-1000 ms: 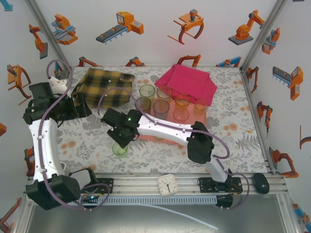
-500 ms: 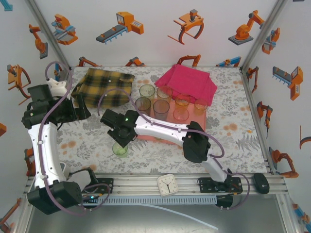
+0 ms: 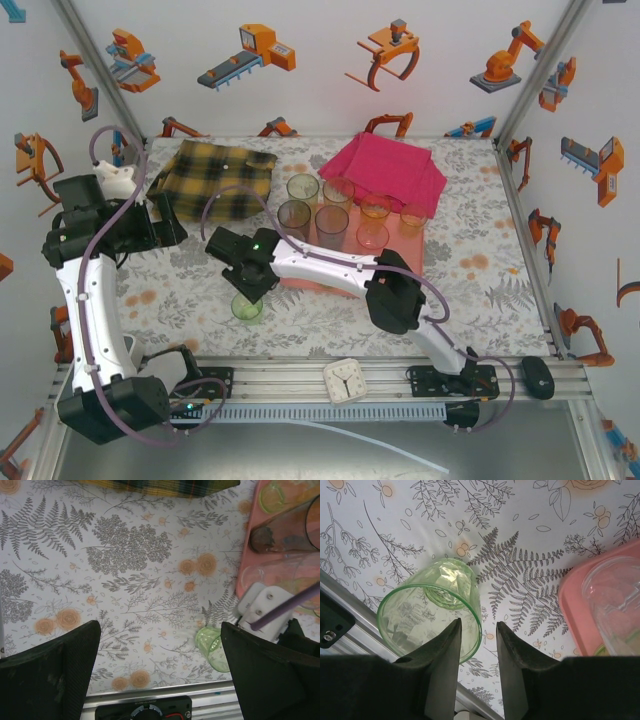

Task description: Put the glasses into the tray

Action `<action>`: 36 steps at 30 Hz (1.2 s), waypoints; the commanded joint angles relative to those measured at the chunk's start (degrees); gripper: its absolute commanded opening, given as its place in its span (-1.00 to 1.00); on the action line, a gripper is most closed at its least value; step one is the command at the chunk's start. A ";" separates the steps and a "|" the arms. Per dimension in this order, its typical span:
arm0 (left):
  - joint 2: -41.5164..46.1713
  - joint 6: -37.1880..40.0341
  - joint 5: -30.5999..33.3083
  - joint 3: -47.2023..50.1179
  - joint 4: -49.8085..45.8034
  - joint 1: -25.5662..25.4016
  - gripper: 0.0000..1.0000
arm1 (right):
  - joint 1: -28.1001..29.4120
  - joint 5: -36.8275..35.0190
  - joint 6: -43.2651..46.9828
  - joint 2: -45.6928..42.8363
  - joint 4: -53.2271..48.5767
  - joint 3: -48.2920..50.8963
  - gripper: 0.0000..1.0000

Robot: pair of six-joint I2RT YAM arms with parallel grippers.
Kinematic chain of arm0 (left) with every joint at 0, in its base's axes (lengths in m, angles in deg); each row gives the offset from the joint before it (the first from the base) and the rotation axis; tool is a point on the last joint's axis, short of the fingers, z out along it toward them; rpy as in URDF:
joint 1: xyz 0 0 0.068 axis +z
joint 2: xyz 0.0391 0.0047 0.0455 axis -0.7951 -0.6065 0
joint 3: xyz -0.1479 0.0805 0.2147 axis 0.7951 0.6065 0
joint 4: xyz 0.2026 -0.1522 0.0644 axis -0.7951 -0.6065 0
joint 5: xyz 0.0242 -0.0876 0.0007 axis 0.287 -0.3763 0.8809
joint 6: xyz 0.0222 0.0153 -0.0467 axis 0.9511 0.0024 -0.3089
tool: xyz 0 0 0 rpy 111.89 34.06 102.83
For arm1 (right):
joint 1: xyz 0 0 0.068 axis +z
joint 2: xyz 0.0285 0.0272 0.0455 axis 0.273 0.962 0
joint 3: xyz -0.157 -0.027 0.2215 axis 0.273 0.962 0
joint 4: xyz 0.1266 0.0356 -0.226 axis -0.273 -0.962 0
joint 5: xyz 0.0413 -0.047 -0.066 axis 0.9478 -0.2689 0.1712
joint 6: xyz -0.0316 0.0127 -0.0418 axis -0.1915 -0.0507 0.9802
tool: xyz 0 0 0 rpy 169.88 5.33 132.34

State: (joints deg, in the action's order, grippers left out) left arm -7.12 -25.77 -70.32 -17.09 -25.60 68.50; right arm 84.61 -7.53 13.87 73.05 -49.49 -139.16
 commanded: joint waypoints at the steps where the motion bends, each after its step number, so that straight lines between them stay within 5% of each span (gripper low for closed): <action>1: 0.44 -1.02 0.18 -1.89 -0.38 0.34 0.95 | -0.24 -0.54 -0.32 0.73 -1.25 -1.34 -0.32; 36: 1.13 -1.42 1.33 -0.70 0.39 0.34 0.95 | -0.22 -1.96 -0.16 2.64 -1.54 -3.01 -0.76</action>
State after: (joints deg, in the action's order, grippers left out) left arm -7.09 -26.52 -69.20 -17.68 -25.58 68.52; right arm 84.61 -8.39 13.69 75.19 -49.71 -140.14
